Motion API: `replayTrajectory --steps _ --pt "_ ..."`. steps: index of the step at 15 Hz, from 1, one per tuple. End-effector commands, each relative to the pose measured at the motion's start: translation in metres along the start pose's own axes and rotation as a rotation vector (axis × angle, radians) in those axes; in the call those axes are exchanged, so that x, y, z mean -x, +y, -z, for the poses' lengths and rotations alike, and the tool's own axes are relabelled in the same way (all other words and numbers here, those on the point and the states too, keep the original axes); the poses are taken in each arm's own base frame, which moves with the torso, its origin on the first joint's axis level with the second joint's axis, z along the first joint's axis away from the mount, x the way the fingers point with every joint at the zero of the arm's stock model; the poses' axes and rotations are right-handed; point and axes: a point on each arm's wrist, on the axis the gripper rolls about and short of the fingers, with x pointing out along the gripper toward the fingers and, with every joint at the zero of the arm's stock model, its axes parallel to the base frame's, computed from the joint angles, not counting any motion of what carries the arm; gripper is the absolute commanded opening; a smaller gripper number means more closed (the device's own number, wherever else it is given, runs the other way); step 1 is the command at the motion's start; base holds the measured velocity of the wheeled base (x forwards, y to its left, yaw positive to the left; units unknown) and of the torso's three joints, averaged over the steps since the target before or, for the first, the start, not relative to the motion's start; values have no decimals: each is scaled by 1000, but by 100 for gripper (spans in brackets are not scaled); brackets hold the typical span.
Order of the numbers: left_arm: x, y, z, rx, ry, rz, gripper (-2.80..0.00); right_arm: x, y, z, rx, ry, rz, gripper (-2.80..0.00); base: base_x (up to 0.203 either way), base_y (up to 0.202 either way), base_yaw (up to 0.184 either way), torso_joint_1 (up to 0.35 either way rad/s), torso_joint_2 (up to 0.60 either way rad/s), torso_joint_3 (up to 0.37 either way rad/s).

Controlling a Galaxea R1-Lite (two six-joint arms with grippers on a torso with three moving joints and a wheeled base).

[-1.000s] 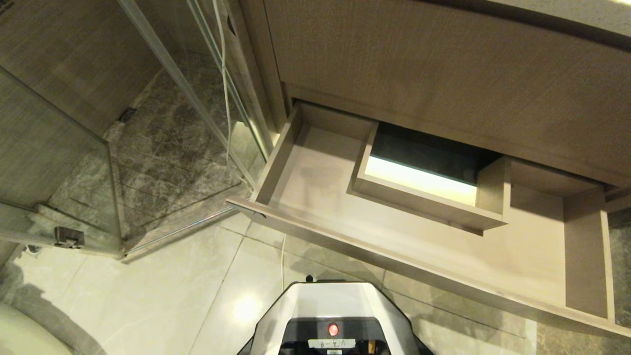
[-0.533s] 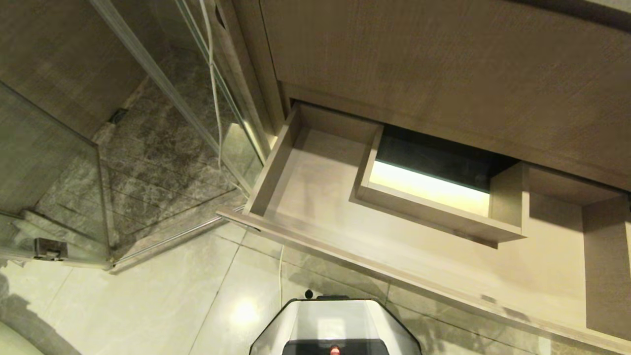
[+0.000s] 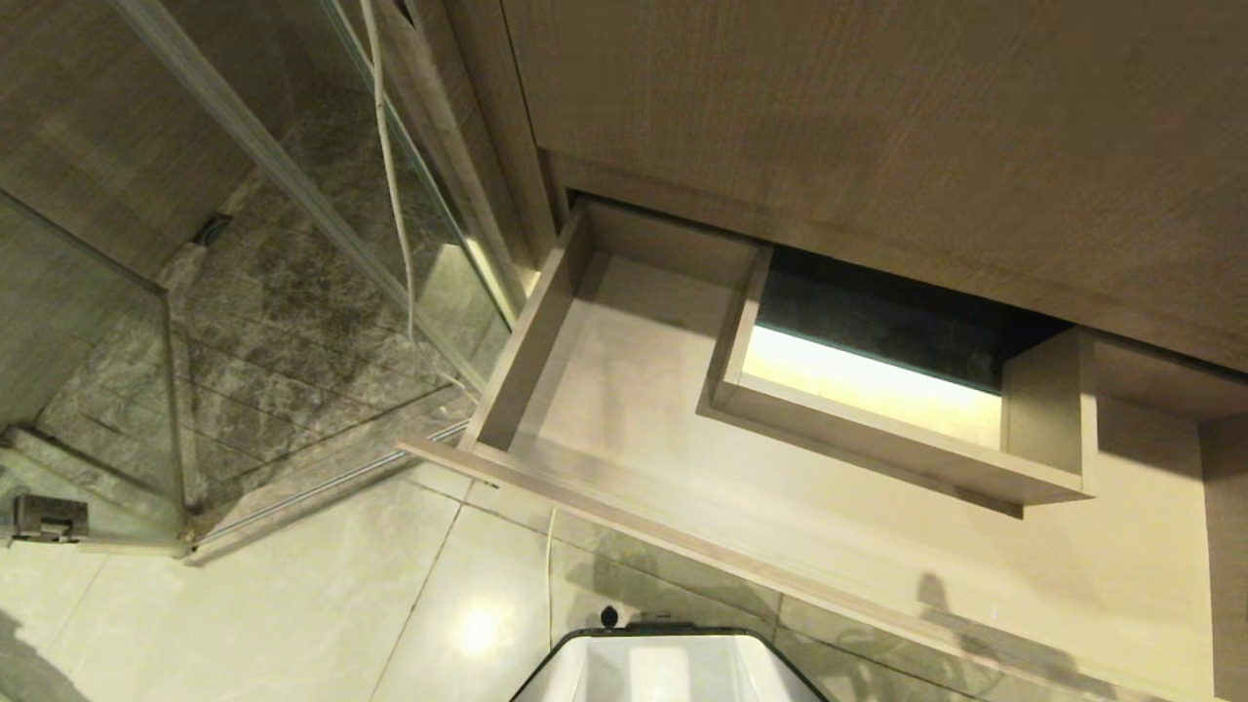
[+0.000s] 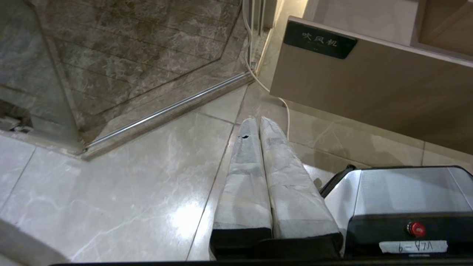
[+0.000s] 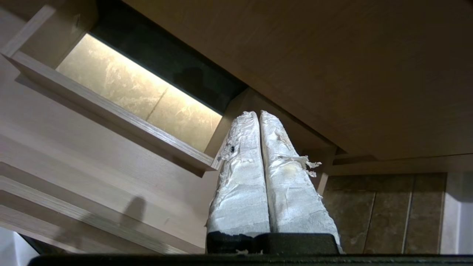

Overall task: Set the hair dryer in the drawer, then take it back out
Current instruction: Close the drawer

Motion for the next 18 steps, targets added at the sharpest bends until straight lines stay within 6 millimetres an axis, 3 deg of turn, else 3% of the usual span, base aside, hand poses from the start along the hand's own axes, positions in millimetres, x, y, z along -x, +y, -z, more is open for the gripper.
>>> replayTrajectory --steps 1,9,18 --pt "0 0 0 0 1 1 -280 1 0 1 3 0 -1 -280 0 0 0 -37 364 356" --pt "0 0 0 0 1 1 -280 7 1 6 13 57 -2 -280 0 1 -12 69 164 235" --pt "0 0 0 0 1 1 -280 9 2 10 17 62 0 -280 0 10 -171 14 13 20"
